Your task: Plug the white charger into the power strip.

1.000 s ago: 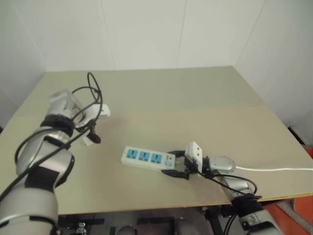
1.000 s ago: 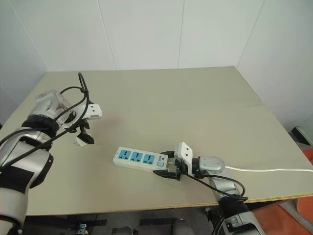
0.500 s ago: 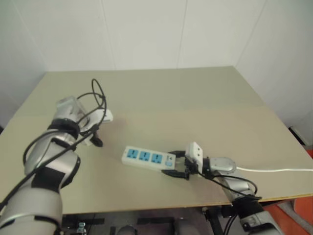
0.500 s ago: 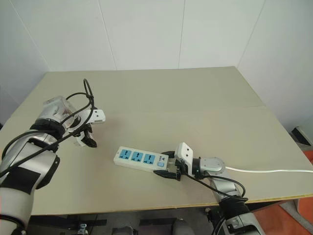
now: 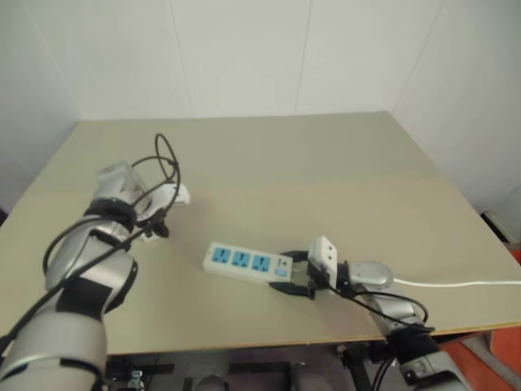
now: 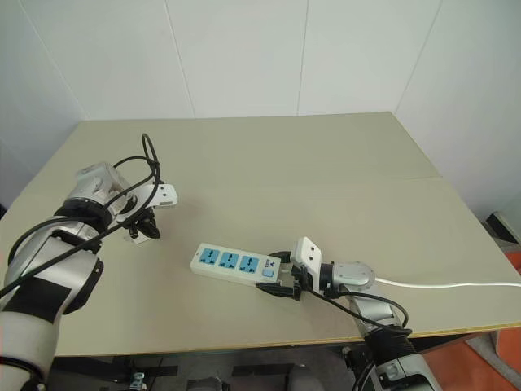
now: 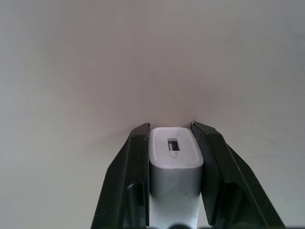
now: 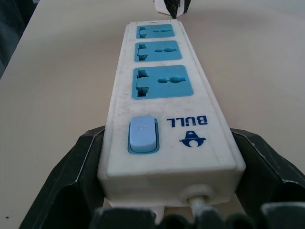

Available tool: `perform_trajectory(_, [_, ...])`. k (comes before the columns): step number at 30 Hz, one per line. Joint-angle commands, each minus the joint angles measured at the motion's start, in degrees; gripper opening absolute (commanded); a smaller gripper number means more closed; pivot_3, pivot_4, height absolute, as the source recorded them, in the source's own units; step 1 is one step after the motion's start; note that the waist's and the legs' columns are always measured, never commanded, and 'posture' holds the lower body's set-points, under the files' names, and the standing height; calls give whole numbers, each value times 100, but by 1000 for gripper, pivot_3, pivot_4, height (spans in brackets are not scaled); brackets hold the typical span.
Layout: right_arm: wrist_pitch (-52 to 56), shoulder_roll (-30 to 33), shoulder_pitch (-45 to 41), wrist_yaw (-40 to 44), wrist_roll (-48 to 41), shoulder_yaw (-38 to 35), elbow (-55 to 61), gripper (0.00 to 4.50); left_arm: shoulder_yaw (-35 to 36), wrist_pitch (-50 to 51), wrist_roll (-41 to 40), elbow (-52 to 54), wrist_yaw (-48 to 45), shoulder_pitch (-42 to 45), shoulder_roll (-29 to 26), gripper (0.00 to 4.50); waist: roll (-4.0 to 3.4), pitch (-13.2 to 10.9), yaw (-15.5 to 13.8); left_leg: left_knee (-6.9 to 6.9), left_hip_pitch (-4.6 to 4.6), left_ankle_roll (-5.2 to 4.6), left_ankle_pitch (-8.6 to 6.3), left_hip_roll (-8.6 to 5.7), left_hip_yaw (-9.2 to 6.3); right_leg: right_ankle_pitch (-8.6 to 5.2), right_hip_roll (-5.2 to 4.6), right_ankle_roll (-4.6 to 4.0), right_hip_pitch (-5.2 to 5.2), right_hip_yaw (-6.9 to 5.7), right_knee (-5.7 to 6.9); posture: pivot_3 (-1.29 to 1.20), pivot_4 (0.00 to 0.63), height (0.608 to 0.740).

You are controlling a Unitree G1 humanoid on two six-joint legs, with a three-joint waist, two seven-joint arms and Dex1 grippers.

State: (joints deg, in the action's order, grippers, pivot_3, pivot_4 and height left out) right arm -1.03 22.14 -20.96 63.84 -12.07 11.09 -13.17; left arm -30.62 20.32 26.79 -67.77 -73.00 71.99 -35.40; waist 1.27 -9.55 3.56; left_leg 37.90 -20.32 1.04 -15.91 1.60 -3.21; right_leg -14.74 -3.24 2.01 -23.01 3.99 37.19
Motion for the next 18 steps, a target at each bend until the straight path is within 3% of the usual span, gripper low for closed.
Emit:
perform_trajectory(1, [30, 73, 83, 2, 29, 31, 78, 3423, 366, 148, -161, 32, 413, 224, 48, 1014, 0, 0, -4, 0, 0, 0, 0, 0, -1, 0, 0, 0, 0, 0, 1, 0, 150, 740])
perform_trajectory(4, [45, 108, 131, 9, 6, 28, 139, 3423, 1330, 125, -977, 337, 675, 368, 134, 1014, 1, 0, -21, 0, -3, 0, 0, 0, -1, 0, -1, 0, -1, -1, -1, 0, 150, 740])
perform_trajectory(6, [64, 139, 162, 22, -29, 16, 188, 3423, 2330, -333, -1918, 761, 728, 213, 180, 1014, 3, 0, -43, 1, -12, 0, 0, 1, -2, 0, -4, 0, -5, -3, 0, 0, 150, 740])
perform_trajectory(9, [60, 201, 191, 140, -67, 38, 226, 3423, 3676, -1306, -3482, 1950, 250, -670, 472, 1014, -3, 5, -59, 6, -25, 2, 1, 4, 1, 2, -9, -1, -15, -6, 14, 0, 150, 740])
perform_trajectory(13, [-109, 276, 142, 433, -98, 69, 119, 3423, 4090, -923, -4430, 3478, 102, -1763, 885, 1014, -12, 14, -53, 6, -11, 3, 1, 1, 19, 2, -19, -1, -12, 0, 29, 0, 150, 740])
perform_trajectory(18, [-307, 298, -219, 754, -21, 134, -314, 3423, 3863, -252, -5171, 4416, -526, -2608, 1046, 1014, -10, 13, -71, 20, -8, 3, 2, 2, 12, 2, -10, -1, -8, 0, 37, 0, 150, 740])
